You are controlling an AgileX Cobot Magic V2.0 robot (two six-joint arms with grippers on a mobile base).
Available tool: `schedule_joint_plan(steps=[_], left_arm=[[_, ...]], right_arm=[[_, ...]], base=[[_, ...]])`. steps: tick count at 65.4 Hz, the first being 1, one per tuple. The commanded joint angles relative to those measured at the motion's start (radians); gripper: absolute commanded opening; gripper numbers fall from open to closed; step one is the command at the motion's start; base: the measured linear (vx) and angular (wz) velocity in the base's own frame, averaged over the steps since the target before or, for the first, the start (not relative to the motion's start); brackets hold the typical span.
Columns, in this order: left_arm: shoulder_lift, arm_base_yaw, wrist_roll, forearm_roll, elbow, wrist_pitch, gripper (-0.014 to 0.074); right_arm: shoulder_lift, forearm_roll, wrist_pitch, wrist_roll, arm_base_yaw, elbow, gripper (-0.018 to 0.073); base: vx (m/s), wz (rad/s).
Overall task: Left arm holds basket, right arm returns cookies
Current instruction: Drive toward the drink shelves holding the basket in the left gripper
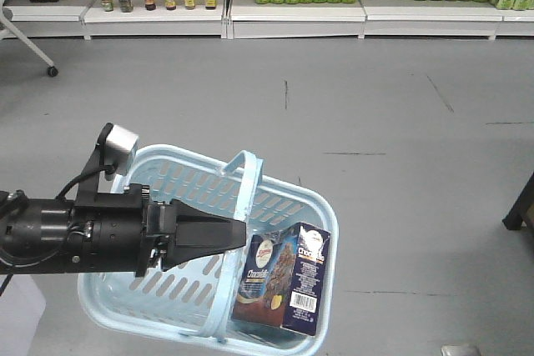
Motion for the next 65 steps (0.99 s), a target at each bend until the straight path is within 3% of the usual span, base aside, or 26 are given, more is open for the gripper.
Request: schedule_joint_plan(steps=[1, 65], left_arm=[[-0.032, -0.005, 0.019, -0.121, -0.030, 0.063, -0.0008], [-0.032, -0.005, 0.019, -0.121, -0.030, 0.063, -0.0008]], right_arm=[[-0.003, -0.003, -0.069, -0.002, 0.000, 0.021, -0.0008], [-0.003, -0.003, -0.069, -0.002, 0.000, 0.021, -0.0008]], base=[[0.40, -0.01], [0.40, 0.02]])
